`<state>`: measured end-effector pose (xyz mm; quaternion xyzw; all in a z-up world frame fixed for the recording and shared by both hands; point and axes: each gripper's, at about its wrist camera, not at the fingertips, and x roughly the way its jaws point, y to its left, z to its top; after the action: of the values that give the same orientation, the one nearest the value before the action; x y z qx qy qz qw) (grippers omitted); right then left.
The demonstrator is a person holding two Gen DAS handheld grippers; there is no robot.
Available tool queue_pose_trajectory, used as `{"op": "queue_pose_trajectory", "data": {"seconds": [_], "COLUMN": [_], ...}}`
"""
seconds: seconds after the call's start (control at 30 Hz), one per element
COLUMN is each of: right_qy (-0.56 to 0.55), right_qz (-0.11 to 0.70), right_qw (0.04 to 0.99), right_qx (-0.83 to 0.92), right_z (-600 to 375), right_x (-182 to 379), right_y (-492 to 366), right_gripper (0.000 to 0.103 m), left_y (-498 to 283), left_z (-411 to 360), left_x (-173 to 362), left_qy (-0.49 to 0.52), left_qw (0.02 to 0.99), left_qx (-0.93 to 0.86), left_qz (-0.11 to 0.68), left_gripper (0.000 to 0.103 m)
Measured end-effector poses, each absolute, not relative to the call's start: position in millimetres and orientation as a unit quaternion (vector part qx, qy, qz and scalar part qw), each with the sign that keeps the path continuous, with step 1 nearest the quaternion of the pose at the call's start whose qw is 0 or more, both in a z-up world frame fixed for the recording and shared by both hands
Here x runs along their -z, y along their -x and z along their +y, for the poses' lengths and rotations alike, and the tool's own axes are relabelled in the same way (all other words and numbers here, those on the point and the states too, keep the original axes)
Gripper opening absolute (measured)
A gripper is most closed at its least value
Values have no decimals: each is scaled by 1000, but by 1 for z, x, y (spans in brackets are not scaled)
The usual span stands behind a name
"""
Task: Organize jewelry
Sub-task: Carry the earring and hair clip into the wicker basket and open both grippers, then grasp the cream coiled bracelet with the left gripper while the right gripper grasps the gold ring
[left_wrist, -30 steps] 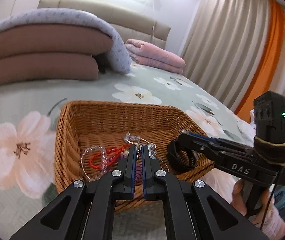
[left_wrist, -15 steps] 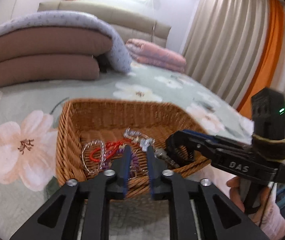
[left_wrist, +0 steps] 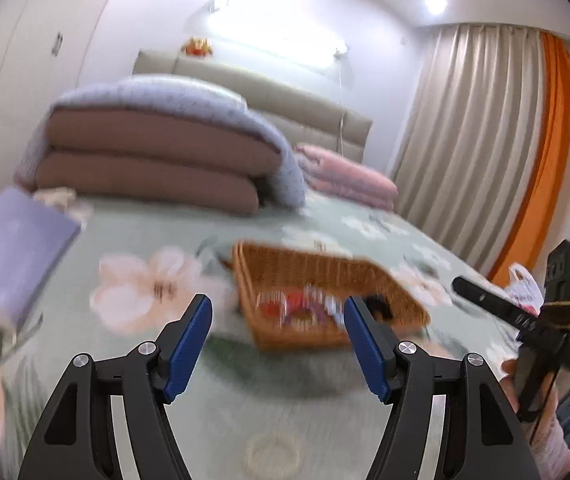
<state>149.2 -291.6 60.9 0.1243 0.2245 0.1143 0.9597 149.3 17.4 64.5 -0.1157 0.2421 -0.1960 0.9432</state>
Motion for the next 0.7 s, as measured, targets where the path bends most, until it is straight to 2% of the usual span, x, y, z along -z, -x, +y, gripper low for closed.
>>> {"op": "queue_pose_trajectory", "data": {"seconds": [0.37, 0.7], "right_qy": [-86, -89], "right_qz": [305, 324], "right_qw": [941, 937], "right_qx": [-121, -95], "right_z": [-286, -291], "right_x": [-13, 13], "right_y": [-45, -28], "right_gripper": [41, 41], "left_y": [-95, -117], "left_z": [18, 21], "left_x": [-61, 0], "left_qy": [61, 111], "left_qw": [945, 917], "left_qx": [198, 180], "left_qz": [253, 337], "left_gripper": [70, 70]}}
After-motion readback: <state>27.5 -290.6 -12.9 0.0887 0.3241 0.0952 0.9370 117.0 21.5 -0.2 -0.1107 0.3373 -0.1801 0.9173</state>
